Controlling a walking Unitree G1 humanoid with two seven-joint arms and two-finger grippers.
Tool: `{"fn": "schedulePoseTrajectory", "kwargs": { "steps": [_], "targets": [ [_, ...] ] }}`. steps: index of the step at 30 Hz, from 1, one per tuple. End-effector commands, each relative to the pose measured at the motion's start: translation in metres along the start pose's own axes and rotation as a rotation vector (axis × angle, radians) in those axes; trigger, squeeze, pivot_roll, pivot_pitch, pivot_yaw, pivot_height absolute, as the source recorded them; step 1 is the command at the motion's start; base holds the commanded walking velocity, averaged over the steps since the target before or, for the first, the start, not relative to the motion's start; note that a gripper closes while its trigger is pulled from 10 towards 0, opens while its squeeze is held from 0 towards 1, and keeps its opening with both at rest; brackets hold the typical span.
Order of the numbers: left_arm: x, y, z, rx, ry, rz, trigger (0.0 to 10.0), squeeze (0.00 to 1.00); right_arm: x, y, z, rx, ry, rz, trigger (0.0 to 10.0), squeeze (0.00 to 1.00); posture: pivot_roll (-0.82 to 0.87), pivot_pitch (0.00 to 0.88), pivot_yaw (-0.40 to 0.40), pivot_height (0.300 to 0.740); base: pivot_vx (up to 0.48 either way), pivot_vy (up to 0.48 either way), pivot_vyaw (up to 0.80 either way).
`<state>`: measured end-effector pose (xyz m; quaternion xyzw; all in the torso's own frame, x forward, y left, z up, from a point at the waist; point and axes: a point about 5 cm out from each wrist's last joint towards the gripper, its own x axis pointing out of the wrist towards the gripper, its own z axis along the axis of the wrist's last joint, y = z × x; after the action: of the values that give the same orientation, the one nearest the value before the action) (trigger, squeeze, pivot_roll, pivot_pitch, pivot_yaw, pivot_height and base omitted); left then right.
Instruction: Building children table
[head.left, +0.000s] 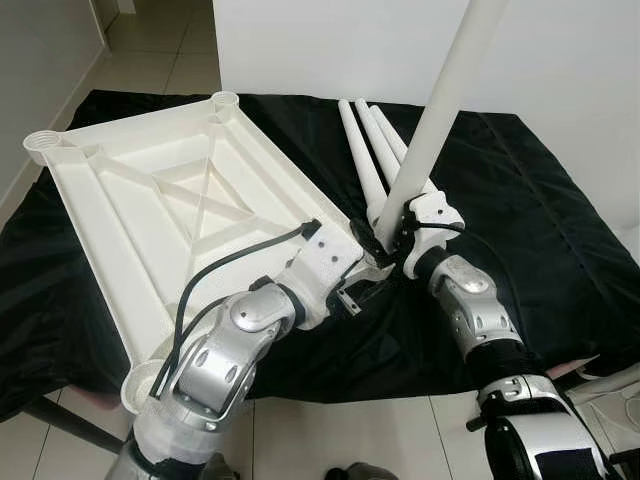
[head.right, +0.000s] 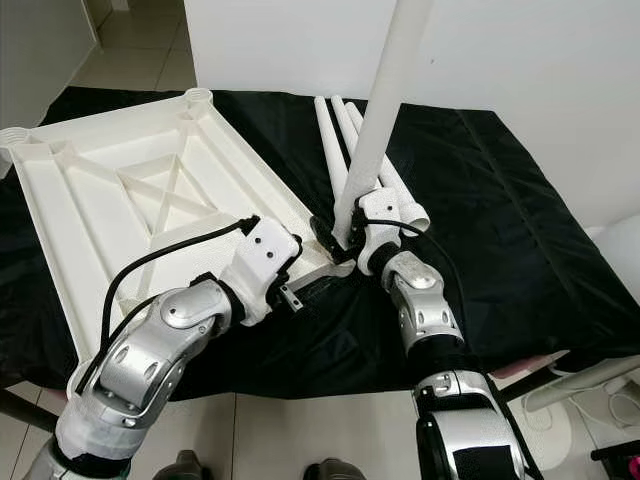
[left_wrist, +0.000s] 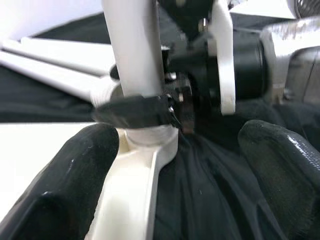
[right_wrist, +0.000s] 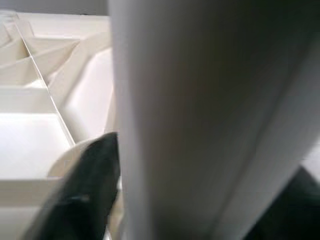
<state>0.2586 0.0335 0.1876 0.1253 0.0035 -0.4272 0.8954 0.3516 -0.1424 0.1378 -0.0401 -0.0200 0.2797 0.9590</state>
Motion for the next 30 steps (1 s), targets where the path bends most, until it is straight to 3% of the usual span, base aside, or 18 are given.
{"fn": "schedulePoseTrajectory", "kwargs": {
  "steps": [1,2,6,12,13,14,15,16,26,30],
  "targets": [
    [0.007,-0.002,0.002,0.038,-0.003,0.0,10.0,0.0,0.002,0.002,-0.003,0.008,0.019,0.043,1.0,0.0,0.05,0.024,-0.077,0.74,0.0,0.0,0.0],
    [0.009,-0.002,0.003,0.047,-0.01,-0.006,10.0,0.0,0.002,0.003,-0.005,0.014,0.029,0.061,0.0,0.0,0.05,0.025,-0.08,0.74,0.0,0.0,0.0],
    [0.01,-0.002,0.005,0.046,-0.016,-0.012,10.0,0.0,0.002,0.003,-0.009,0.01,0.036,0.086,0.0,0.0,0.05,0.025,-0.08,0.74,0.0,0.0,0.0],
    [0.008,-0.004,-0.005,-0.032,-0.023,-0.032,10.0,0.0,0.001,0.001,-0.014,0.019,0.041,0.084,0.0,0.0,0.02,0.038,-0.074,0.74,0.0,0.0,0.0],
    [0.007,-0.005,-0.01,-0.044,-0.017,-0.029,10.0,0.0,0.001,0.001,-0.015,0.025,0.039,0.071,1.2,0.0,0.02,0.038,-0.074,0.74,0.0,0.0,0.0],
    [0.006,-0.006,-0.013,-0.05,-0.012,-0.024,10.0,0.0,0.0,0.001,-0.015,0.031,0.034,0.058,7.1,0.0,0.02,0.035,-0.076,0.74,0.0,0.0,0.0],
    [0.006,-0.006,-0.013,-0.05,-0.012,-0.024,10.0,0.0,0.0,0.001,-0.015,0.031,0.034,0.058,7.1,0.0,0.02,0.035,-0.076,0.74,0.0,0.0,0.0],
    [0.006,-0.006,-0.015,-0.057,-0.01,-0.017,10.0,0.0,0.0,0.0,-0.016,0.041,0.026,0.032,10.0,0.0,0.02,0.035,-0.076,0.74,0.0,0.0,0.0],
    [0.006,0.011,-0.037,-0.143,0.004,0.11,10.0,0.0,0.0,0.011,-0.03,0.1,0.036,-0.246,10.0,0.0,0.03,0.0,-0.073,0.74,0.0,0.0,0.0],
    [0.005,0.013,-0.037,-0.142,0.0,0.121,10.0,0.0,0.0,0.014,-0.031,0.111,0.022,-0.271,10.0,0.0,0.03,0.0,-0.073,0.74,0.0,0.0,0.0]
  ]
}}
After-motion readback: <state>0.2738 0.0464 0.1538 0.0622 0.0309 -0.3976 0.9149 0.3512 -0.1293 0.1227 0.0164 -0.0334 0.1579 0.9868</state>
